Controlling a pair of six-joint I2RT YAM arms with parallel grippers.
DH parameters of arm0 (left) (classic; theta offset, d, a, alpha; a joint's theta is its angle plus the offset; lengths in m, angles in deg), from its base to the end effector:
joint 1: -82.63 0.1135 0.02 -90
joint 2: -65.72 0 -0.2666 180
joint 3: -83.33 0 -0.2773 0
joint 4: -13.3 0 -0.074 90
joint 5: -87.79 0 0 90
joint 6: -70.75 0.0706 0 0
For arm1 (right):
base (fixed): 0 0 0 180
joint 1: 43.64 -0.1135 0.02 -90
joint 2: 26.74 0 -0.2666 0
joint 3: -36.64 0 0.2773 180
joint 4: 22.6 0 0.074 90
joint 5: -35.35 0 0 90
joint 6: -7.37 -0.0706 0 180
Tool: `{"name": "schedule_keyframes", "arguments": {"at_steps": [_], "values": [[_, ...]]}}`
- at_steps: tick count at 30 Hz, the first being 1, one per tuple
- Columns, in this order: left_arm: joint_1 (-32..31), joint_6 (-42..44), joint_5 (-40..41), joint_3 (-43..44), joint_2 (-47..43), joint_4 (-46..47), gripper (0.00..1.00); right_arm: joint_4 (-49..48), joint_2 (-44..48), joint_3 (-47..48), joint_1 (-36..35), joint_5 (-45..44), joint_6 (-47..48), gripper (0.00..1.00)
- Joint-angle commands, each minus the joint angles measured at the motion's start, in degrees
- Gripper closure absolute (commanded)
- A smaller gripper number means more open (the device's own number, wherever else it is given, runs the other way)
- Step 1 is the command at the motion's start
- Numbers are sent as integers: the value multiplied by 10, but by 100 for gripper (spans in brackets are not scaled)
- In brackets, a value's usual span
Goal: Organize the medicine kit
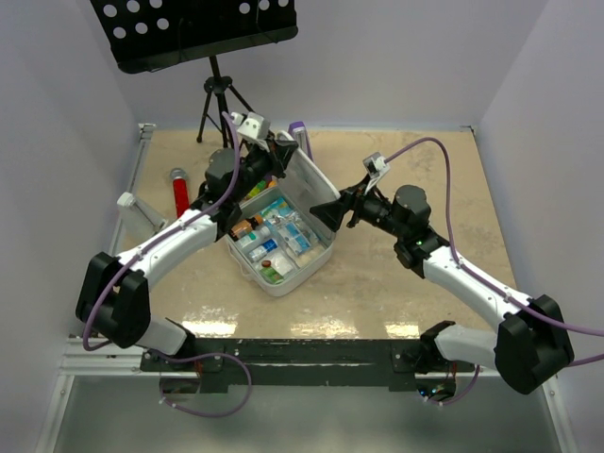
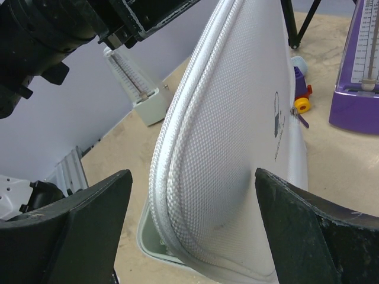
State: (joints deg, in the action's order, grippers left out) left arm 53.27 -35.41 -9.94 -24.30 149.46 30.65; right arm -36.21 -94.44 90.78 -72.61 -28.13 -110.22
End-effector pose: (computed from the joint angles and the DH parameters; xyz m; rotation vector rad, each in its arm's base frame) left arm 0.3492 -0.2073 0.3388 0.2855 1.4843 -0.7413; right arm 0.2696 0.1853 0.2953 -0.4072 1.6378 1.1198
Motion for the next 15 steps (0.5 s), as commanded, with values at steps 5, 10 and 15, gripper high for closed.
{"name": "schedule_keyframes", "arguments": {"at_steps": [5,10,15], "values": [[-3,-36,-35,-64,-15,16,100,-12,6,6,-3,-11,-1,11],[-3,-47,37,-122,-96,58,100,-16,-6,19,-2,-45,-7,17],[-3,-60,48,-146,-147,24,100,10,-51,57,-3,-60,-8,46]]}}
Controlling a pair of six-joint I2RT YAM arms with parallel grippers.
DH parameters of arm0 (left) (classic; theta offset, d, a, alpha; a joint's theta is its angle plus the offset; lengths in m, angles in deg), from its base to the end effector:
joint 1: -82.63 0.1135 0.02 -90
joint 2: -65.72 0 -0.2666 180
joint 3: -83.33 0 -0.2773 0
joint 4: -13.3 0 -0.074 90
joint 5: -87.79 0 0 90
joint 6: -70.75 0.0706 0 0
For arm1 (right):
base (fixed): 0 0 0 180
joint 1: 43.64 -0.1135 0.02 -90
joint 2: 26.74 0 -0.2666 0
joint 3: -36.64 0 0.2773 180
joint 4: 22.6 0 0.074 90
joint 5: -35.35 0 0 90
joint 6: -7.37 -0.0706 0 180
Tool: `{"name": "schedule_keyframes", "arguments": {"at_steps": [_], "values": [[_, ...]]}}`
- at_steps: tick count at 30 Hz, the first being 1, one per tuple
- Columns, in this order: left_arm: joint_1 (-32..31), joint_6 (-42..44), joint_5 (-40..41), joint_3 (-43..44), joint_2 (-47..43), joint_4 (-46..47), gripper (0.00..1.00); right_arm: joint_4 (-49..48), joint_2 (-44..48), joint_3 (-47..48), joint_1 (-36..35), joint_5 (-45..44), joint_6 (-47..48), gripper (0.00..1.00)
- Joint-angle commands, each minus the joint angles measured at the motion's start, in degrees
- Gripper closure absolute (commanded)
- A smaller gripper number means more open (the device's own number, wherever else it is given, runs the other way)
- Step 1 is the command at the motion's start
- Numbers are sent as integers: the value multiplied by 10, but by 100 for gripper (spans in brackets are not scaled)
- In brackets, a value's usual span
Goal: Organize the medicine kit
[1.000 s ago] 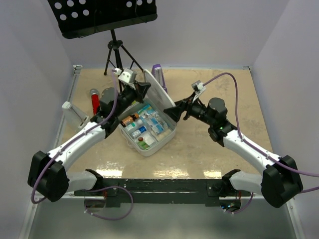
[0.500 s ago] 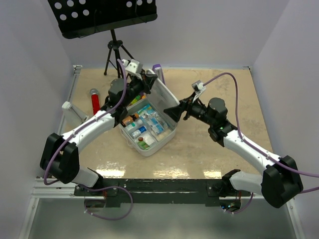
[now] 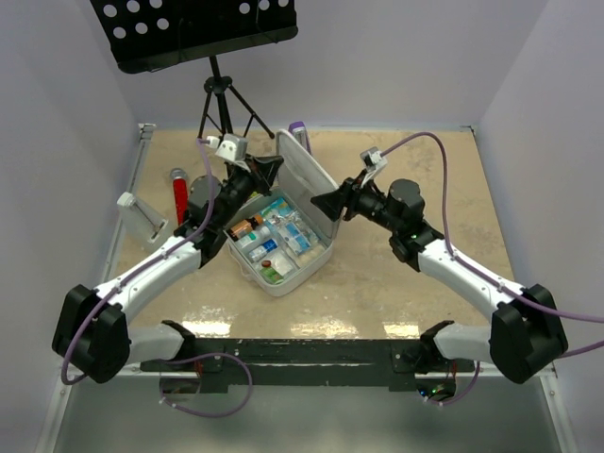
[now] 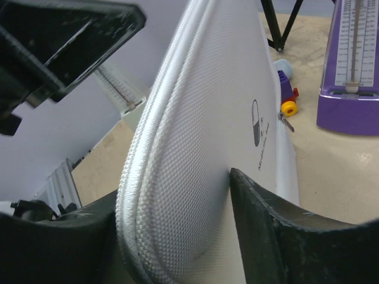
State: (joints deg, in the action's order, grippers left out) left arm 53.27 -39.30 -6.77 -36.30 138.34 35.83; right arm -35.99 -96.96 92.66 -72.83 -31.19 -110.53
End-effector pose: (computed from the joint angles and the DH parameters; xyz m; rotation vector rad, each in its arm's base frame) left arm 0.3053 -0.1782 0.3349 0.1846 1.4240 -0.7698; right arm 0.2808 0.1891 0.2944 -0.3587 1.6572 1.0856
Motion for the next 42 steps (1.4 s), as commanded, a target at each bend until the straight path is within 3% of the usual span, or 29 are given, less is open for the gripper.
{"name": "schedule_keyframes", "arguments": {"at_steps": [1,4,7,24,30,33,38,42], "values": [[-2,-23,17,-35,-47,-28,100,6,-30,41,-1,-34,-9,51],[-3,-27,29,-49,-69,-42,100,6,-34,45,0,-43,-12,59],[-2,-24,30,-54,-74,-36,100,5,-27,45,-1,-44,-12,61],[-5,-37,-63,106,129,-13,100,22,-4,35,0,-7,3,51],[-12,20,-134,186,183,-180,100,28,2,32,-1,-5,7,48],[-12,53,-142,193,179,-235,100,33,2,35,-1,-3,10,45],[-10,82,-159,165,109,-229,100,46,5,45,-1,-18,13,27],[-9,73,-114,177,61,-268,100,54,13,51,-1,-34,11,20]]}}
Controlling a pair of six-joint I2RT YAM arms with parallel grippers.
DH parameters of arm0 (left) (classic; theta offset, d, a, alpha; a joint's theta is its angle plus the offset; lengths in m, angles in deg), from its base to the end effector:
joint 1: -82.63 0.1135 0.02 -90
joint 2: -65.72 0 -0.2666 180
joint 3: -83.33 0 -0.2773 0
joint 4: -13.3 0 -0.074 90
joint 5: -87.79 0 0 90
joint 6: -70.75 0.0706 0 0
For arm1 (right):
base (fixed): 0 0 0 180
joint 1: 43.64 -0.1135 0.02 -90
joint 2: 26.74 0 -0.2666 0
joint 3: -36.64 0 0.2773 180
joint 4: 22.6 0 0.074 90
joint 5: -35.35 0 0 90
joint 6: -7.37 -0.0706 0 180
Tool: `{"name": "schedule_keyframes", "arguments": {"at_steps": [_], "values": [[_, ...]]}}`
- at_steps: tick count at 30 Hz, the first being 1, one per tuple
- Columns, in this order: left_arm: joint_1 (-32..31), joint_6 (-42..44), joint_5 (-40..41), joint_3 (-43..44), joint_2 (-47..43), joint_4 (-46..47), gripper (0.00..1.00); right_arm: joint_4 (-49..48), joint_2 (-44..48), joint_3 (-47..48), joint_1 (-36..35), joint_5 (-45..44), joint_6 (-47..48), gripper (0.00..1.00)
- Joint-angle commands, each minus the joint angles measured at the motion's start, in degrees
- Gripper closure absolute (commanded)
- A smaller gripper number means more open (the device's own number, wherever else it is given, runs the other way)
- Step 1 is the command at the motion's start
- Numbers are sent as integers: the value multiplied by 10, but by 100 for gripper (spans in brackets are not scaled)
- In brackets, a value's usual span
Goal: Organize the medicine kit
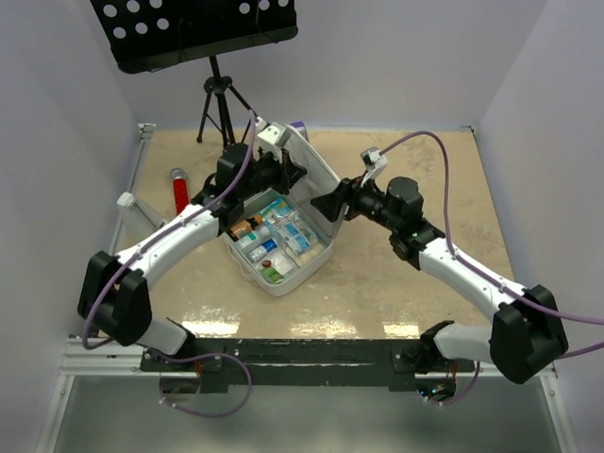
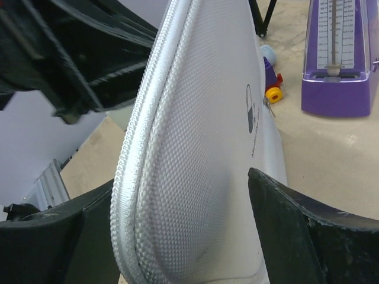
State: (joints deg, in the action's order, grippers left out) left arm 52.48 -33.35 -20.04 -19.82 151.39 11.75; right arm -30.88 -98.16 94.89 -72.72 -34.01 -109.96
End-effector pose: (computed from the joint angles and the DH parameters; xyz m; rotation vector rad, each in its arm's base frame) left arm 0.3461 -0.2260 0.3114 0.4851 1.7524 -0.8280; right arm 0.2891 0.1892 0.2911 -0.3164 1.7299 1.0310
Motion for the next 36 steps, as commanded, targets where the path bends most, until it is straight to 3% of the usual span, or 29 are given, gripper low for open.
{"name": "schedule_keyframes", "arguments": {"at_steps": [1,3,5,8,15,24,29,32,36], "values": [[1,-1,43,6,-93,-24,88,5,24,32,-1,-9,4,20],[1,-20,81,-27,-146,4,65,11,22,39,-2,-12,5,18],[3,-46,130,-68,-201,47,33,16,20,47,-2,-13,9,17],[6,-99,176,-109,-265,41,2,29,15,64,-1,-11,18,17],[19,-193,312,-142,-354,-180,0,61,8,93,-24,41,54,18],[23,-204,377,-207,-453,-251,0,134,31,109,-104,53,121,18],[24,-219,466,-215,-515,-285,0,107,102,63,-89,-42,76,13],[24,-220,459,-219,-522,-276,0,140,62,60,-82,-82,58,16],[24,-225,435,-214,-482,-279,0,105,44,13,-78,-90,10,17]]}}
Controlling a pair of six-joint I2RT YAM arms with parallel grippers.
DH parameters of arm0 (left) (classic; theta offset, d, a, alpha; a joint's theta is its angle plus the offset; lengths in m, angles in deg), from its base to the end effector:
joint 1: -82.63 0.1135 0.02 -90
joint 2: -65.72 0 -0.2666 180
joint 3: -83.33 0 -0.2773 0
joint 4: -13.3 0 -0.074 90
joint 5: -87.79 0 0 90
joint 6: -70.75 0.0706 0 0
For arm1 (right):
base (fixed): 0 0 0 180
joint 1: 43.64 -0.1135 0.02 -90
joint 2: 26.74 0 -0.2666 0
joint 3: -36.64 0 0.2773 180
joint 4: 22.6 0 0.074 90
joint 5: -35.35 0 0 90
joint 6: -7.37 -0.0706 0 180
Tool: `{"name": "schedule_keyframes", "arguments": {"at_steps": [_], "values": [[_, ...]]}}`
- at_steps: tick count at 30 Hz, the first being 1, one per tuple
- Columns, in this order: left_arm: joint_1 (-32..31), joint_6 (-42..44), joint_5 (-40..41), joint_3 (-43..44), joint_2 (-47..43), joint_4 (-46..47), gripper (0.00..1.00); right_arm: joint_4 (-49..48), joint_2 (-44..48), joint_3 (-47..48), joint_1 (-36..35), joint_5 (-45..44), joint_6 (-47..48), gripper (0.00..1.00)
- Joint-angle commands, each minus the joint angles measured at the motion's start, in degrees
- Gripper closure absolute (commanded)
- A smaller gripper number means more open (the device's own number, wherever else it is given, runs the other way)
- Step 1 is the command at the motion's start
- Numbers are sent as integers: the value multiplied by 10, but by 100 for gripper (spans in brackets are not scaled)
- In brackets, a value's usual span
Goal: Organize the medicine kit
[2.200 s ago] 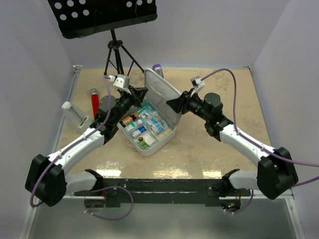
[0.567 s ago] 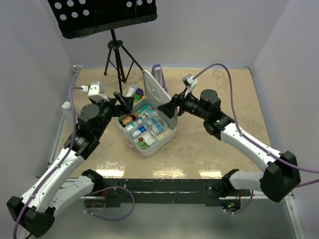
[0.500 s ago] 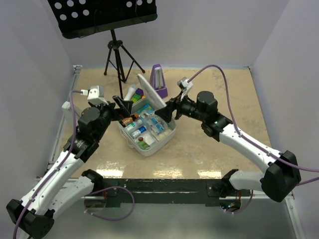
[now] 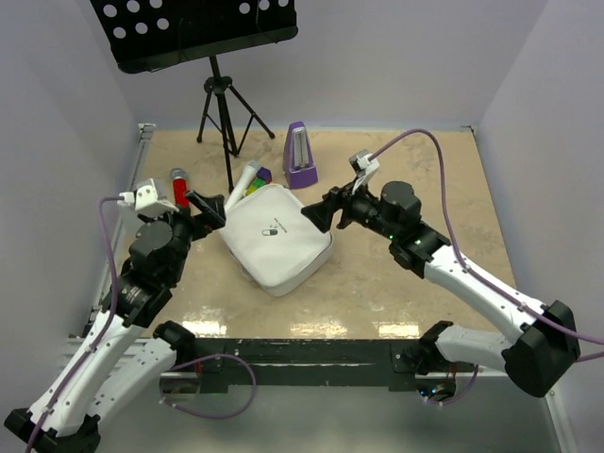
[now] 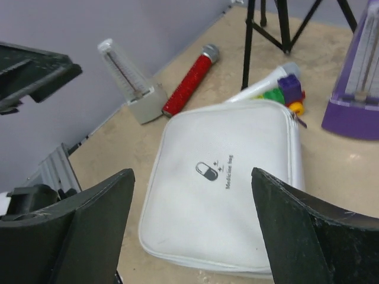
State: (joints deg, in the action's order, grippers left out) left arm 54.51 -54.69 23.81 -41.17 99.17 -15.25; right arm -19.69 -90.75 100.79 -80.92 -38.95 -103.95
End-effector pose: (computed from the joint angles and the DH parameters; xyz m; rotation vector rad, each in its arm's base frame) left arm 0.1832 -0.0628 0.3490 -0.4471 1.6328 -0.4537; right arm 0.2449 0.2104 0.3470 -0.4570 1.6520 0.9967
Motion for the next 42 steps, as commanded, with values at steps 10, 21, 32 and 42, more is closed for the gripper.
{"name": "schedule_keyframes", "arguments": {"at_steps": [10,21,32,42], "values": [[107,-18,-182,-51,157,78,0,-25,-19,-129,6,-75,-91,16],[141,-60,-308,-159,142,205,0,-82,-129,-83,58,-77,-63,15],[141,-54,-357,-209,210,242,8,-169,-185,-152,56,11,-62,19],[75,-13,-420,-157,320,295,15,-199,-111,-231,-43,-1,-111,26]]}}
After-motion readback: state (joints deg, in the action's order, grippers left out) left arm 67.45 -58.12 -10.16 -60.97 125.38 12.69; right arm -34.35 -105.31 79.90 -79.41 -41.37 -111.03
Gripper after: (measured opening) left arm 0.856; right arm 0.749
